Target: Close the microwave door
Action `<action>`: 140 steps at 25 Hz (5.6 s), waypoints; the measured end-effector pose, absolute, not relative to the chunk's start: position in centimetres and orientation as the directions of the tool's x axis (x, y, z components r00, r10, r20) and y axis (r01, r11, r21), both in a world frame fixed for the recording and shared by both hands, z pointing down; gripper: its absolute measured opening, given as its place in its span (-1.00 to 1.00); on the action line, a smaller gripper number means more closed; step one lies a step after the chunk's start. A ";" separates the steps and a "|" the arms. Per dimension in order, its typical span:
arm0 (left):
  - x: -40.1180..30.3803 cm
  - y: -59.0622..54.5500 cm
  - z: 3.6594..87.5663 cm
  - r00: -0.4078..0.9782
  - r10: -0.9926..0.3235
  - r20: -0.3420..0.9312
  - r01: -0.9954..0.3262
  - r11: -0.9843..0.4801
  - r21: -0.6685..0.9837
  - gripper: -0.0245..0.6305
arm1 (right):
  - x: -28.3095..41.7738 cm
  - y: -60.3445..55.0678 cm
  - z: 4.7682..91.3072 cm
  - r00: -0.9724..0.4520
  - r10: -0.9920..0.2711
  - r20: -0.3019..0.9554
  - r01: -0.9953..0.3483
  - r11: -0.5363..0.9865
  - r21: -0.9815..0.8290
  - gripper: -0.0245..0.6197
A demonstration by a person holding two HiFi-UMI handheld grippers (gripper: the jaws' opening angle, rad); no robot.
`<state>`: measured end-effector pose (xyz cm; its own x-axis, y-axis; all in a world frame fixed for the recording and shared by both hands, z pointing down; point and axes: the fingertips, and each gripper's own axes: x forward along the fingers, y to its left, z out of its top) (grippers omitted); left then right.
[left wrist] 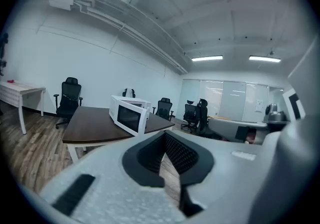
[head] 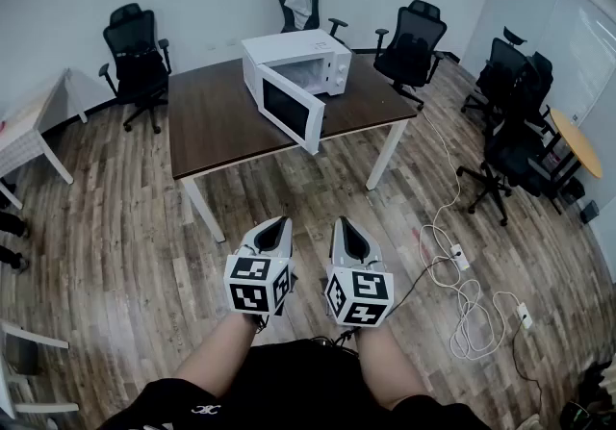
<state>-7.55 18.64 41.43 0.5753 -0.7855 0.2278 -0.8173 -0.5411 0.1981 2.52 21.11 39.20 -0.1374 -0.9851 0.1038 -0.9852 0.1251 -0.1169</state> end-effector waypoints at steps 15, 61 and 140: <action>-9.2 18.7 42.1 0.594 -0.771 0.228 -0.804 -0.559 0.205 -0.90 | 0.3 21.3 40.2 -0.154 -0.979 0.135 -0.983 0.138 -0.119 -0.90; -1.6 -14.2 44.8 0.430 -0.839 0.334 -0.901 -0.377 0.213 -0.90 | 7.9 -14.7 46.0 -0.322 -0.912 0.255 -0.942 0.281 -0.185 -0.88; -2.6 -32.8 48.4 0.636 -0.655 0.408 -0.765 -0.603 0.225 -0.90 | 17.1 -36.0 53.0 0.264 -0.861 0.435 -0.962 -0.265 0.060 -0.56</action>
<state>-2.56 -32.79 48.37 0.6359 -0.6552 0.4079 -0.7655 -0.6029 0.2250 17.11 -35.96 53.02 0.2640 -0.8609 0.4349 -0.9624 -0.2650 0.0597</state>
